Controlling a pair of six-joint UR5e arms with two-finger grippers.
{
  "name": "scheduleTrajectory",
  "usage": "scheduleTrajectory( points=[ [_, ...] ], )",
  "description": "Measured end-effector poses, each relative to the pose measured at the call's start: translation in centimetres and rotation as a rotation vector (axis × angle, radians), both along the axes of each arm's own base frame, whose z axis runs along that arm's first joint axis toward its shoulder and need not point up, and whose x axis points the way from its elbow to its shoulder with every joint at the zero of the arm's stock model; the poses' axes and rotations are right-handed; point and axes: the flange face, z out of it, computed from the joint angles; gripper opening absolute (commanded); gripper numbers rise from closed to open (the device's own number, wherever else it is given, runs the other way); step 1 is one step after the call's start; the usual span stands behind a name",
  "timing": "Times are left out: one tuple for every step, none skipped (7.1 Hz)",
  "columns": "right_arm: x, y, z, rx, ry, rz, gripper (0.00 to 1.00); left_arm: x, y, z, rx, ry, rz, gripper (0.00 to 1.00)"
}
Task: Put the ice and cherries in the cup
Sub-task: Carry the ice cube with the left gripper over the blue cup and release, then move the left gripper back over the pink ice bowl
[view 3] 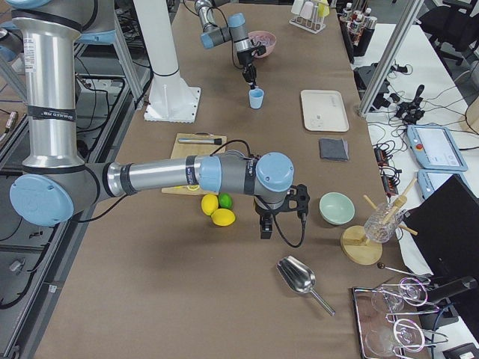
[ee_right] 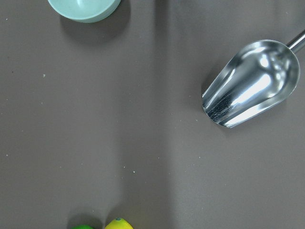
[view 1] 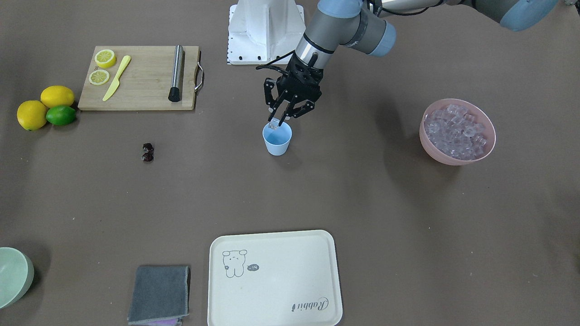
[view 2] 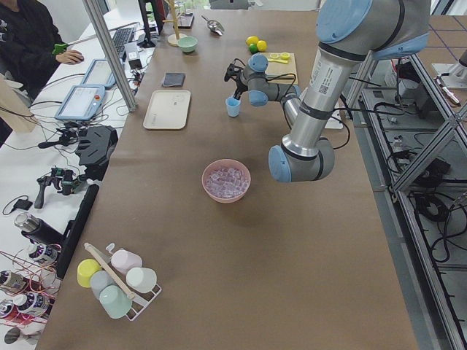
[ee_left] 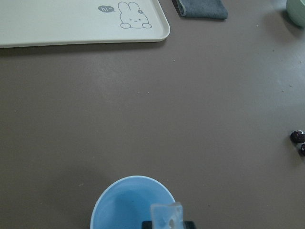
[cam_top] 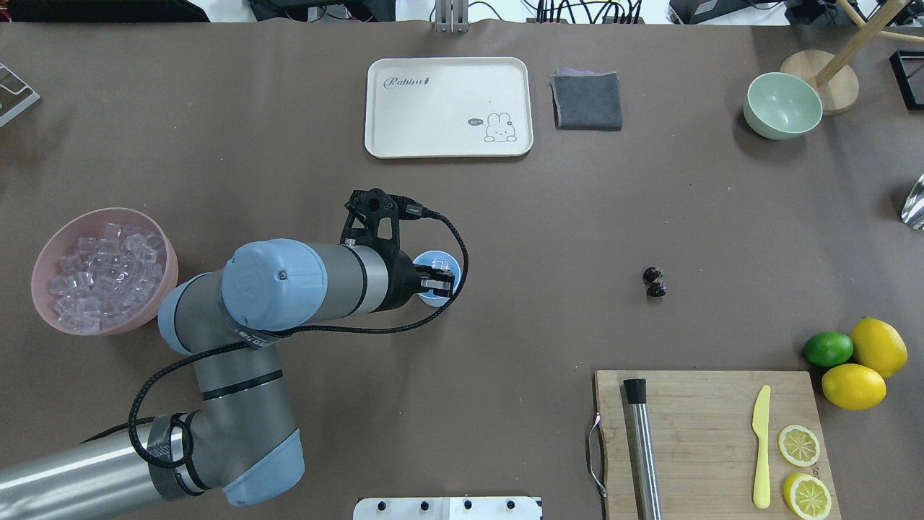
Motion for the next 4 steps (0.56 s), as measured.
scheduleTrajectory(
  points=[
    [0.03,0.03,0.03,0.0,0.0,0.001,1.0,0.14,-0.02,0.29,-0.003,-0.007,-0.001,0.97],
    [0.05,0.07,0.01,0.0,0.0,0.001,1.0,0.24,-0.07,0.7,-0.007,-0.016,-0.005,0.97],
    [0.05,0.1,-0.04,0.001,0.0,0.001,1.0,0.22,-0.18,0.93,-0.008,-0.022,-0.011,0.97],
    [0.06,0.07,-0.15,0.003,0.0,0.001,1.0,-0.32,-0.63,1.09,-0.013,-0.034,-0.021,0.97]
  ],
)
